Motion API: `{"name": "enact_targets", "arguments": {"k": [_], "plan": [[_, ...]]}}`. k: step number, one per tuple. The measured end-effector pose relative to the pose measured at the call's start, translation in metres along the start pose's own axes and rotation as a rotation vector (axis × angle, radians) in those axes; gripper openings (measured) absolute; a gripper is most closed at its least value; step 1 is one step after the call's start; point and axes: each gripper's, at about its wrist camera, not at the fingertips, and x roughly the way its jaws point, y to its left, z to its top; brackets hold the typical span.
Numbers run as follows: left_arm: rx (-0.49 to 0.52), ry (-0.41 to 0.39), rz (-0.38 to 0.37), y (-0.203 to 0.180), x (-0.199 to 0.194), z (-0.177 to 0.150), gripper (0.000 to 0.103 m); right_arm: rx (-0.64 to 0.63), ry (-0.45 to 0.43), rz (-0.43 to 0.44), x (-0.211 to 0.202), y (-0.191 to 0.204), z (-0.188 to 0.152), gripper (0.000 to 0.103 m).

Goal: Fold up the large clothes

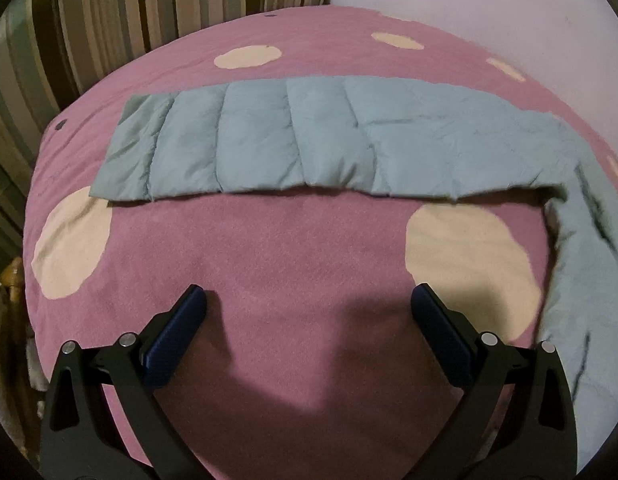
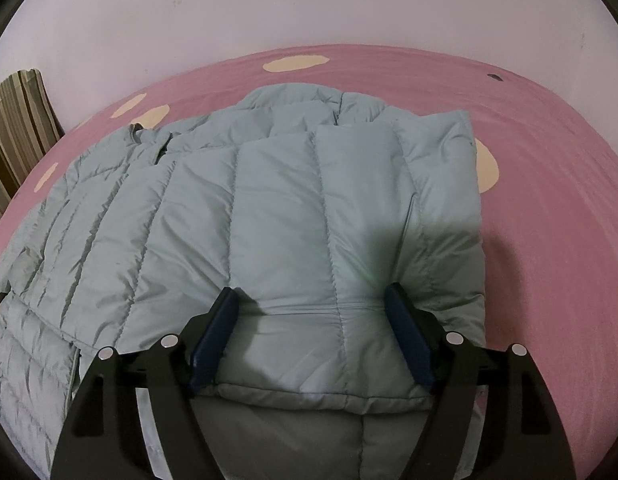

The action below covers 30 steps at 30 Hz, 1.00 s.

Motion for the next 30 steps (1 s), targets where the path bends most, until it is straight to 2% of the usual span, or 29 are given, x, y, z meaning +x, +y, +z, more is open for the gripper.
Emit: {"name": "enact_targets", "arguments": {"k": [3, 7, 10, 13, 15, 16, 18, 21, 23, 25, 27, 28, 29, 30], "plan": [[-0.051, -0.045, -0.03, 0.023, -0.008, 0.012, 0.101, -0.005, 0.0, 0.009, 0.0, 0.001, -0.001, 0.082], [-0.113, -0.076, -0.047, 0.066, -0.008, 0.036, 0.101, -0.017, 0.002, 0.003, 0.0, 0.002, 0.0, 0.083], [-0.151, -0.096, -0.032, 0.102, 0.003, 0.057, 0.101, -0.017, 0.002, 0.003, 0.0, 0.002, 0.0, 0.083], [-0.203, -0.071, -0.051, 0.134, 0.023, 0.074, 0.1, -0.018, 0.001, 0.003, 0.0, 0.002, 0.001, 0.083], [-0.252, -0.032, -0.116, 0.152, 0.041, 0.084, 0.094, -0.017, 0.002, 0.003, 0.0, 0.002, 0.0, 0.083], [-0.267, -0.011, -0.149, 0.158, 0.049, 0.087, 0.088, -0.017, 0.001, 0.003, 0.0, 0.002, 0.0, 0.083], [-0.254, -0.019, -0.162, 0.161, 0.054, 0.092, 0.087, -0.017, 0.001, 0.003, 0.0, 0.002, 0.0, 0.083], [-0.204, -0.008, -0.178, 0.156, 0.059, 0.1, 0.071, -0.017, 0.001, 0.002, 0.0, 0.003, 0.0, 0.084], [-0.215, 0.001, -0.237, 0.159, 0.062, 0.101, 0.05, -0.018, 0.001, 0.002, 0.001, 0.002, 0.001, 0.084], [-0.235, 0.002, -0.27, 0.161, 0.065, 0.1, 0.043, -0.019, 0.0, 0.0, 0.001, 0.002, 0.001, 0.084], [-0.228, 0.0, -0.275, 0.162, 0.065, 0.097, 0.031, -0.02, 0.0, 0.001, 0.001, 0.002, 0.002, 0.084], [-0.229, -0.001, -0.292, 0.163, 0.065, 0.097, 0.018, -0.02, 0.0, 0.001, 0.001, 0.002, 0.002, 0.084], [-0.233, 0.0, -0.312, 0.163, 0.065, 0.097, 0.012, -0.02, 0.001, 0.002, 0.001, 0.001, 0.002, 0.084], [-0.235, -0.004, -0.318, 0.162, 0.063, 0.097, 0.011, -0.02, 0.001, 0.002, 0.001, 0.002, 0.002, 0.084]]}}
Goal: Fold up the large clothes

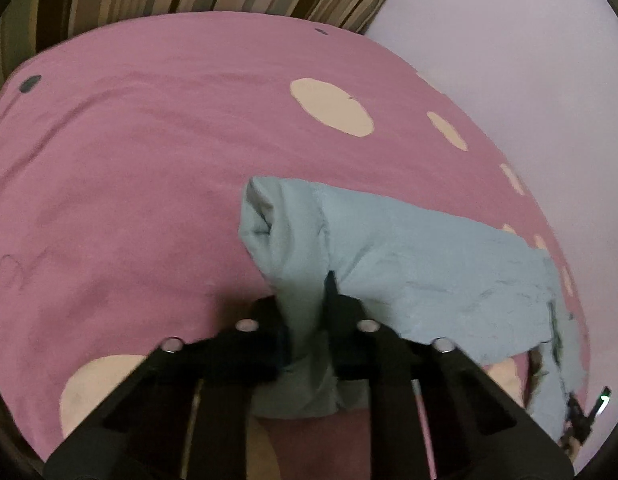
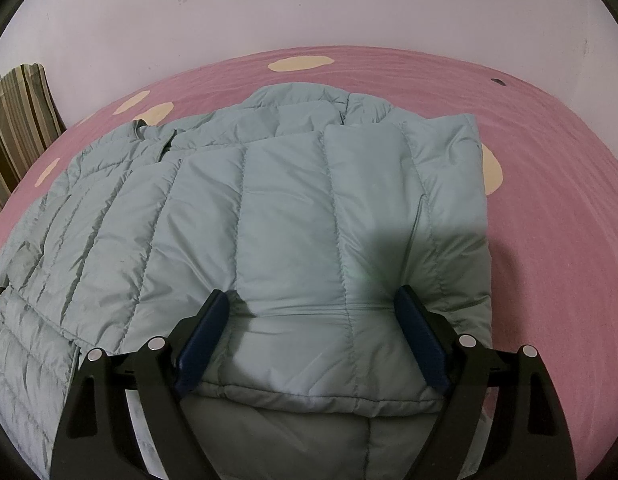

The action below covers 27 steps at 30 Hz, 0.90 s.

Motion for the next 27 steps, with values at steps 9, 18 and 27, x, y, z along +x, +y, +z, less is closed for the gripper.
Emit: {"name": "enact_targets", "arguments": {"k": [9, 18, 27], "plan": [[0.122, -0.062, -0.106, -0.078, -0.027, 0.005, 0.007, 0.002, -0.002, 0.001, -0.001, 0.001, -0.001, 0.084], [0.369, -0.027, -0.348, -0.261, -0.028, -0.027, 0.007, 0.013, -0.007, 0.013, -0.002, -0.001, 0.001, 0.084], [0.607, 0.122, -0.433, -0.423, 0.024, -0.119, 0.007, 0.032, -0.016, 0.026, -0.002, 0.0, -0.001, 0.084]]}}
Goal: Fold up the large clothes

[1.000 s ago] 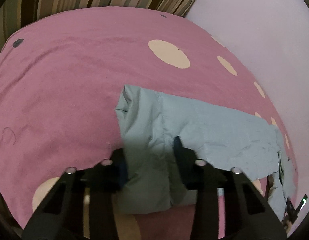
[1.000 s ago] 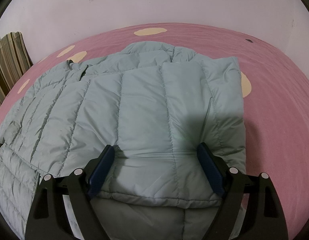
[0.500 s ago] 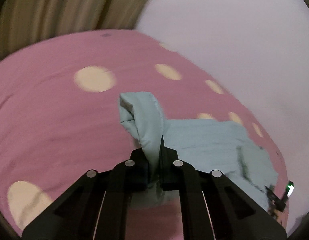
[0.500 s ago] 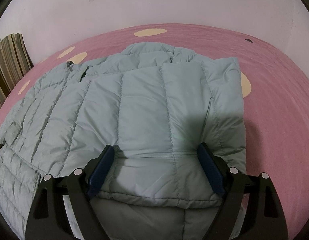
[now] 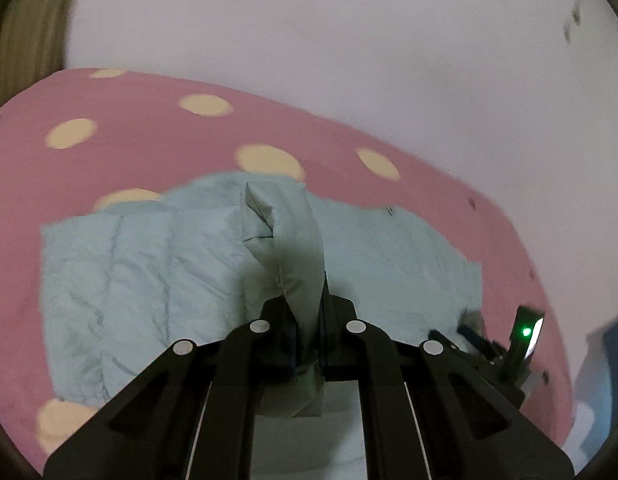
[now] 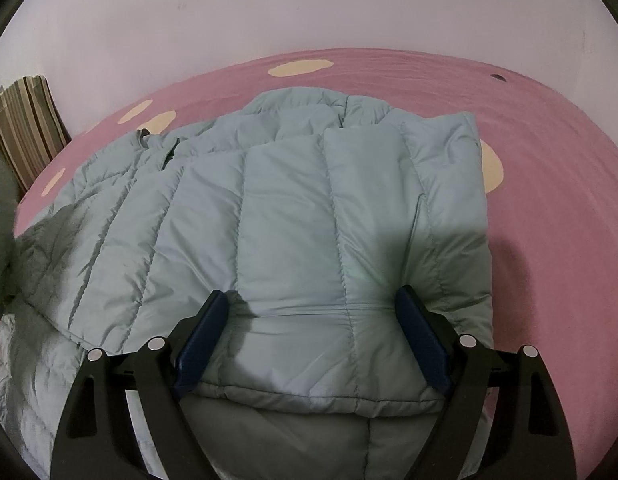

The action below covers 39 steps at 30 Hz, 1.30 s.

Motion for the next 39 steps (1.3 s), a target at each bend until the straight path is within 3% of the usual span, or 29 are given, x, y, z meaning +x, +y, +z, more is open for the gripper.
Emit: {"name": "enact_targets", "arguments": {"k": [6, 10, 12, 14, 17, 20, 24, 28, 31, 34, 35, 37, 39], "plan": [[0.055, 0.119, 0.003, -0.045, 0.077, -0.021, 0.007, 0.009, -0.004, 0.004, 0.0, 0.001, -0.003, 0.084], [0.092, 0.167, 0.012, -0.066, 0.101, -0.037, 0.01, 0.013, -0.006, 0.005, 0.0, 0.002, -0.005, 0.084], [0.126, 0.163, 0.02, -0.077, 0.099, -0.045, 0.02, 0.014, -0.006, 0.005, -0.001, 0.002, -0.005, 0.084], [0.152, 0.142, 0.019, -0.087, 0.09, -0.048, 0.045, 0.015, -0.008, 0.006, -0.001, 0.002, -0.005, 0.084], [0.175, 0.102, 0.024, -0.091, 0.067, -0.047, 0.059, 0.02, -0.006, 0.007, -0.001, 0.003, -0.005, 0.084], [0.162, 0.046, 0.04, -0.074, 0.029, -0.048, 0.068, 0.019, -0.004, 0.004, -0.006, 0.006, -0.004, 0.084], [0.144, -0.024, 0.127, -0.036, -0.015, -0.055, 0.072, 0.044, -0.02, 0.002, -0.025, 0.011, 0.002, 0.084], [0.105, -0.062, 0.242, 0.011, -0.045, -0.066, 0.073, 0.06, -0.054, 0.116, -0.049, 0.039, 0.013, 0.084], [0.026, -0.056, 0.288, 0.049, -0.059, -0.075, 0.073, 0.027, -0.015, 0.188, -0.041, 0.072, 0.023, 0.084], [-0.04, -0.047, 0.304, 0.076, -0.066, -0.079, 0.073, 0.034, 0.045, 0.2, -0.021, 0.089, 0.028, 0.084], [-0.051, -0.047, 0.307, 0.081, -0.069, -0.081, 0.073, 0.047, 0.082, 0.214, -0.01, 0.095, 0.028, 0.081], [-0.063, -0.048, 0.314, 0.09, -0.073, -0.084, 0.073, 0.058, 0.142, 0.238, 0.005, 0.105, 0.026, 0.04], [-0.063, -0.049, 0.32, 0.095, -0.074, -0.084, 0.073, 0.036, 0.153, 0.262, 0.008, 0.114, 0.026, 0.022]]}}
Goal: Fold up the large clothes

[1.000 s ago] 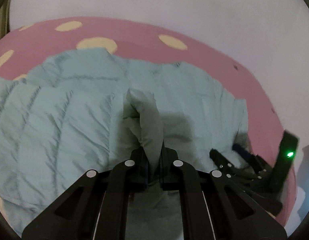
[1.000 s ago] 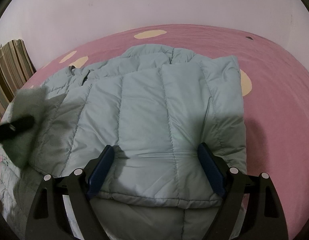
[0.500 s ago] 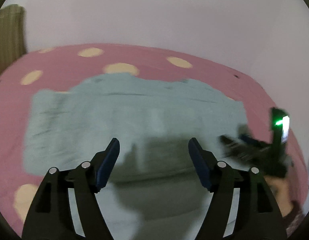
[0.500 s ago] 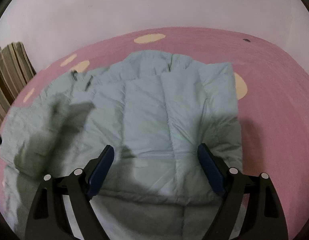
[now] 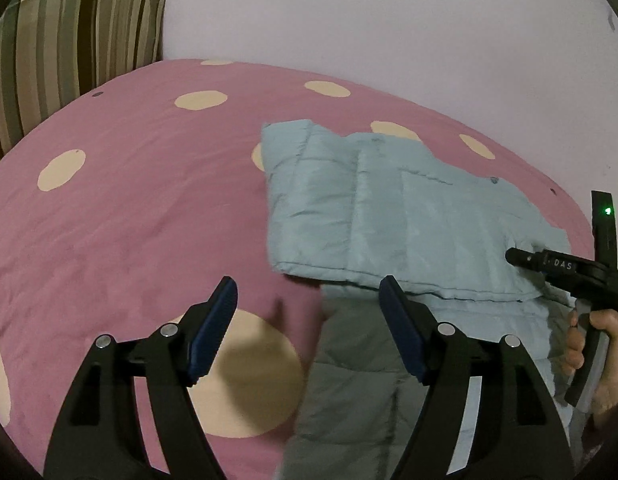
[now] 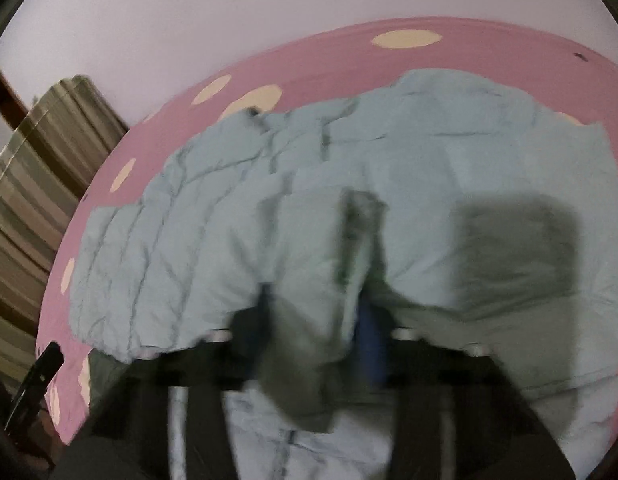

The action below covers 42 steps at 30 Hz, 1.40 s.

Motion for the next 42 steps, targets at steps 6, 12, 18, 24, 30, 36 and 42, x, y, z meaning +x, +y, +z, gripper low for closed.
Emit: {"name": "enact_targets", "arguments": {"k": [6, 12, 18, 24, 30, 36, 42], "plan": [[0.002, -0.007, -0.01, 0.003, 0.003, 0.009, 0.074, -0.067, -0.123, -0.047, -0.044, 0.006, 0.009, 0.012], [0.025, 0.014, -0.02, -0.012, 0.019, 0.017, 0.074, -0.024, -0.191, -0.167, -0.075, -0.048, 0.025, 0.012], [0.053, 0.036, -0.023, -0.031, 0.037, 0.024, 0.074, 0.048, -0.146, -0.235, -0.066, -0.11, 0.023, 0.012], [0.103, 0.067, -0.011, -0.052, 0.06, 0.028, 0.074, 0.082, -0.086, -0.203, -0.044, -0.134, 0.013, 0.015], [0.135, 0.057, 0.004, -0.063, 0.071, 0.044, 0.074, 0.116, -0.161, -0.235, -0.076, -0.135, 0.017, 0.047], [0.144, 0.027, 0.029, -0.078, 0.094, 0.075, 0.074, 0.094, -0.202, -0.167, -0.068, -0.107, 0.042, 0.048], [0.147, 0.074, 0.105, -0.079, 0.14, 0.081, 0.074, 0.017, -0.147, -0.169, -0.013, -0.081, 0.06, 0.048]]}}
